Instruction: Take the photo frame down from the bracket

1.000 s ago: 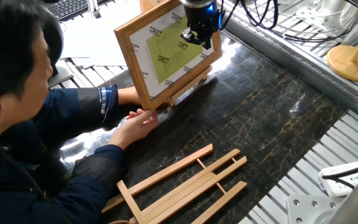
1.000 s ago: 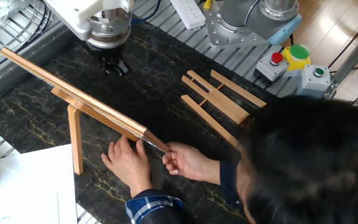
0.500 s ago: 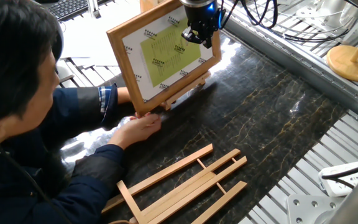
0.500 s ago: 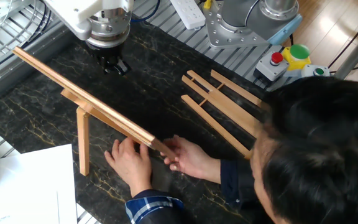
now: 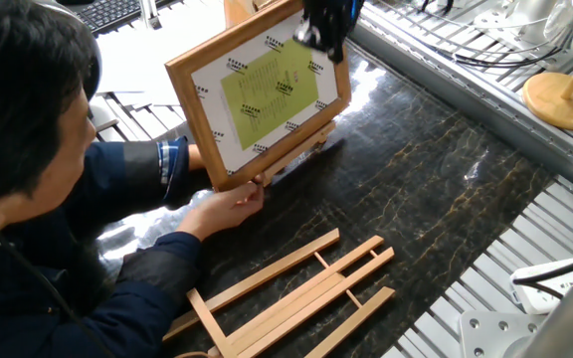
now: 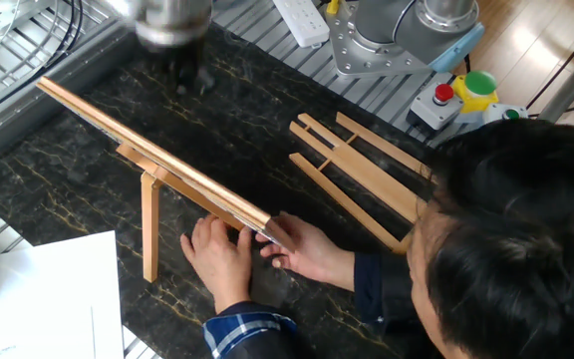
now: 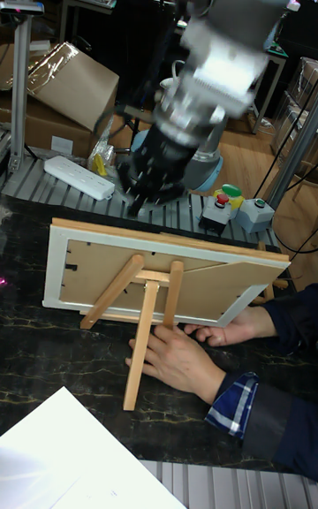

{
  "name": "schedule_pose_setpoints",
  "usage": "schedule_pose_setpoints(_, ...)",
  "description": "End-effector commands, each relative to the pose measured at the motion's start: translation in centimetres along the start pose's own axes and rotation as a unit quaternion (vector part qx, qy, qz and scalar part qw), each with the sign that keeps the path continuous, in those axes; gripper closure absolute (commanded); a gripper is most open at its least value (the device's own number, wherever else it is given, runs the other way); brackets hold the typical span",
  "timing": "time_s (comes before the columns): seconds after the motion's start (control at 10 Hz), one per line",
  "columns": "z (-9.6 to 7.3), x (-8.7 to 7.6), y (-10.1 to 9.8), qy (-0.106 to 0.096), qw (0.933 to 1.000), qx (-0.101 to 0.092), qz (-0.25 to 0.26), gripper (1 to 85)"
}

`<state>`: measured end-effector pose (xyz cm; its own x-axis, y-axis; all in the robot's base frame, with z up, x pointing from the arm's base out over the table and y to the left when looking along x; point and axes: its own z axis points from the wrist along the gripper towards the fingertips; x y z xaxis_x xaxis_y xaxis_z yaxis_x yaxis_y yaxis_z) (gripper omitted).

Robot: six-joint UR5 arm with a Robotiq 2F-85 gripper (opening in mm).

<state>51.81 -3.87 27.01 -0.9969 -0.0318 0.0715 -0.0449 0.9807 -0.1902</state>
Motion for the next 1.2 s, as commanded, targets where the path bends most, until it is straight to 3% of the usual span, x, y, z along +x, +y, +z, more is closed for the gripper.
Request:
schedule_pose_setpoints(0.0, -7.9, 2.9, 1.3, 0.008, 0.9969, -0.038, -0.068, 84.7)
schedule_pose_setpoints(0.2, -9.6, 1.8, 2.6, -0.023, 0.9903, -0.045, -0.129, 84.7)
schedule_pose_setpoints(0.3, -10.2, 0.6, 2.8, -0.051, 0.9806, -0.034, -0.186, 84.7)
schedule_pose_setpoints(0.5, -11.2, -1.0, 2.9, -0.083, 0.9538, -0.007, -0.289, 84.7)
schedule_pose_setpoints(0.6, -11.6, -2.9, 2.9, -0.111, 0.9279, 0.016, -0.356, 84.7)
schedule_pose_setpoints(0.7, -11.5, -4.2, 1.6, -0.110, 0.8919, 0.053, -0.436, 84.7)
schedule_pose_setpoints(0.8, -11.4, -4.7, 1.9, -0.112, 0.8737, 0.058, -0.470, 84.7)
schedule_pose_setpoints(0.9, -11.3, -4.1, 2.8, -0.108, 0.8782, 0.039, -0.464, 84.7)
schedule_pose_setpoints(1.0, -11.1, -3.2, 3.3, -0.097, 0.8745, 0.023, -0.475, 84.7)
schedule_pose_setpoints(1.1, -10.9, -1.2, 4.1, -0.070, 0.8772, -0.009, -0.475, 84.7)
